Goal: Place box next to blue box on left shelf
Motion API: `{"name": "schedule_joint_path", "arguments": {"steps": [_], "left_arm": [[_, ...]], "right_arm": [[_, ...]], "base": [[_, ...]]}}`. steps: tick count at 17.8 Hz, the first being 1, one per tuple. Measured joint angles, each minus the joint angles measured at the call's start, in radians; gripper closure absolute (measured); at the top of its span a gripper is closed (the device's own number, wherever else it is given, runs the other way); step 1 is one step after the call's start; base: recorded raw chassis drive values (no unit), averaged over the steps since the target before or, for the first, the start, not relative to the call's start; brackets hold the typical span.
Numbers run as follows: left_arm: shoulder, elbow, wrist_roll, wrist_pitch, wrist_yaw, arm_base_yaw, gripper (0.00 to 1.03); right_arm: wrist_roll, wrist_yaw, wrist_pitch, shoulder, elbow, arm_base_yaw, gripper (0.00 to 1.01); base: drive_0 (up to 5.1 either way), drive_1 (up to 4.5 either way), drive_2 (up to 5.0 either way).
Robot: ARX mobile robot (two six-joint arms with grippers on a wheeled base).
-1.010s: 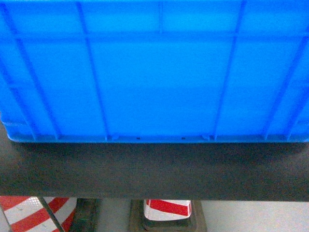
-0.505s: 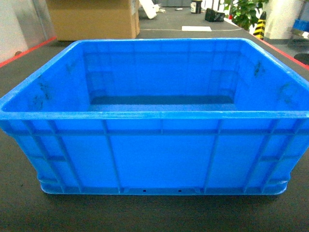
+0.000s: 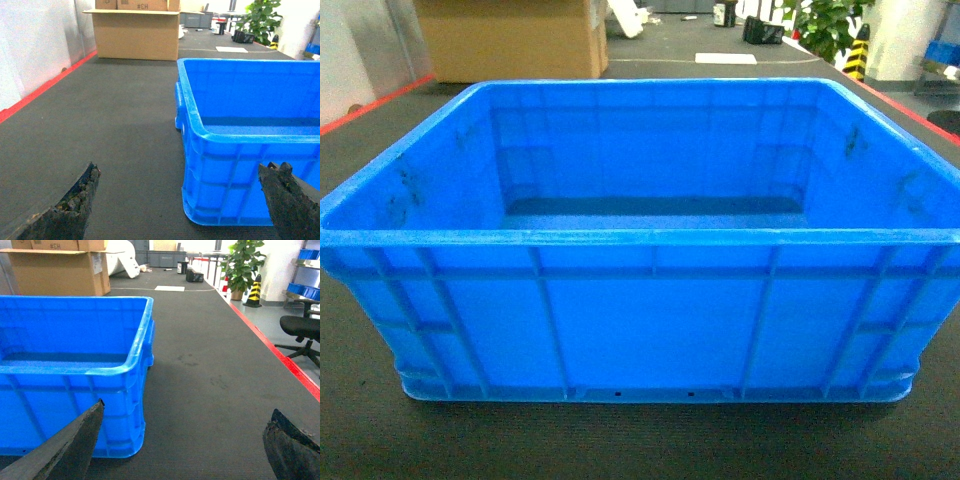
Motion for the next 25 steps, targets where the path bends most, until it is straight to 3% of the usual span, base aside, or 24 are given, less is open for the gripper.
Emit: {"name": "schedule_joint_path", "arguments": {"steps": [25], "left_arm": [[0.0,0.0,0.0,0.0,0.0,0.0,0.05]], "right_arm": [[0.0,0.0,0.0,0.0,0.0,0.0,0.03]], "base": [[0.0,0.0,0.0]]}}
